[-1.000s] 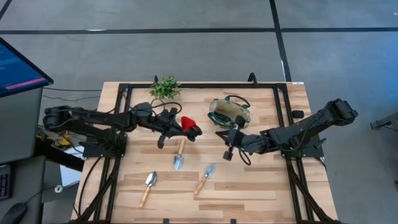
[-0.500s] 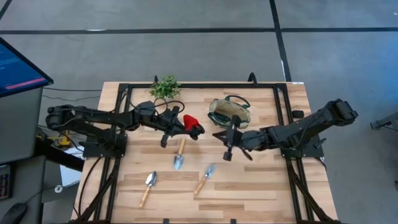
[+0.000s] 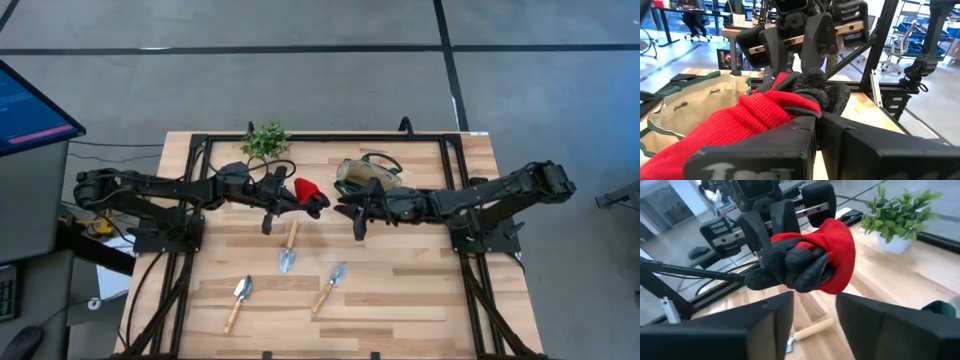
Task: Pick & Place Garden tools in Gardening bag
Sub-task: Put the red glove into the gardening bag
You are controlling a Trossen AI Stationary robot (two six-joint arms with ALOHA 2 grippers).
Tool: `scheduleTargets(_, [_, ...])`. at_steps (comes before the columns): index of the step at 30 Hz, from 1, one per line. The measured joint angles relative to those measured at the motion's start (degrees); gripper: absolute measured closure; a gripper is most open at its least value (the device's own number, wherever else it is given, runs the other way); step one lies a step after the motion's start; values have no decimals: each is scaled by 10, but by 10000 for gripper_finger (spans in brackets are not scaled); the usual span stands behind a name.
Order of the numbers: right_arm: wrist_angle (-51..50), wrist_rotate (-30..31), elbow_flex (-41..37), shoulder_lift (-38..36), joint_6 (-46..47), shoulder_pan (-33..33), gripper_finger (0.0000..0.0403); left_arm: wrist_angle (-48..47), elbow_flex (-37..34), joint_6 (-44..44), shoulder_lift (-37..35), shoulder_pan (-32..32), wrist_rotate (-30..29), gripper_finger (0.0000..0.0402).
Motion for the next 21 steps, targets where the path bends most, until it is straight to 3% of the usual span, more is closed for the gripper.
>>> scheduleTargets(10, [28, -12, 0, 0, 22, -7, 185, 1, 0, 2, 0, -19, -31, 401])
scheduleTargets(21, [24, -18, 0, 0, 17, -9, 214, 59, 0, 2, 19, -36, -62, 401])
